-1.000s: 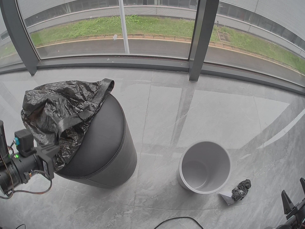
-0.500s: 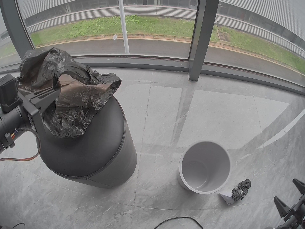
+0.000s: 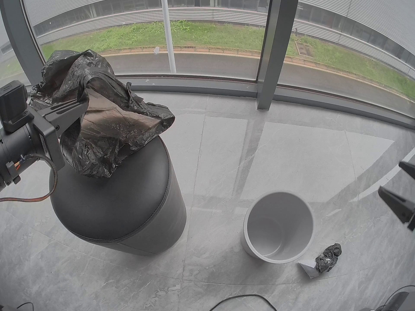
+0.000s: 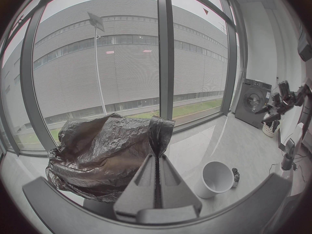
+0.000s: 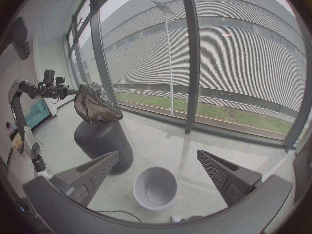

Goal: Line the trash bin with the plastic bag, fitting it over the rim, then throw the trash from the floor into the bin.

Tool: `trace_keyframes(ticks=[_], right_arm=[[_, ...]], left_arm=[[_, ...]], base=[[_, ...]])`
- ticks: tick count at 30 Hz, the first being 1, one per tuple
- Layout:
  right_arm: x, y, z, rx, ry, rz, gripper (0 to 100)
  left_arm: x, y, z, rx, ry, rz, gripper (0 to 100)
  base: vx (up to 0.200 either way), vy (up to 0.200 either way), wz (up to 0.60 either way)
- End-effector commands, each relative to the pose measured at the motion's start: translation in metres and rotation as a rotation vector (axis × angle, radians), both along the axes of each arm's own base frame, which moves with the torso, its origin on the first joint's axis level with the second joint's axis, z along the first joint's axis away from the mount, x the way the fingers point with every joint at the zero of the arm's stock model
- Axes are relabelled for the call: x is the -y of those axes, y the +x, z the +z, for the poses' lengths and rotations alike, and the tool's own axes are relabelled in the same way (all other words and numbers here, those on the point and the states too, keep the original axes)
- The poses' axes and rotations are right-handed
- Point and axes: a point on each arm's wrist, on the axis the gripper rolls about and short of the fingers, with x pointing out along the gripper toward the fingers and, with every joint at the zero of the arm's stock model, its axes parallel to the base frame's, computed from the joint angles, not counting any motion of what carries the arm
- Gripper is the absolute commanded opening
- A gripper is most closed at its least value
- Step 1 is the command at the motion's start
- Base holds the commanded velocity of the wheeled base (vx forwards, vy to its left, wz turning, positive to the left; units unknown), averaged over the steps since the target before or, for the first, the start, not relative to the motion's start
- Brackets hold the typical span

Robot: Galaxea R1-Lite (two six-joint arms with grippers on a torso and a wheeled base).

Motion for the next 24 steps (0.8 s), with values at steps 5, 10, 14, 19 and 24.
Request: trace_keyframes(ticks=[5,10,14,19,24], right_arm=[[-0.242,0.237,-0.011,0.036,-0.083,0.517,100],[-0.251,0.248,-0.021,0.093,-0.054,0.519,100],[-0.247,0.242,-0.027,0.073,-0.057,0.609,100],[-0.250,0.237,-0.023,0.115,-0.039,0.662,100],[-0.253,0.234,-0.025,0.121,-0.034,0.672,100]], left_arm=[[0.016,0.035,0.034,0.067,-0.022,-0.069,0],[0.017,0.034,0.049,0.118,-0.037,-0.128,0],[0.016,0.029,0.054,0.135,-0.040,-0.149,0],[0.016,0.029,0.054,0.139,-0.039,-0.149,0],[0.017,0.030,0.052,0.133,-0.037,-0.152,0]], base=[[0.000,0.000,0.00],[0.000,0.000,0.00],[0.000,0.000,0.00],[0.000,0.000,0.00],[0.000,0.000,0.00]])
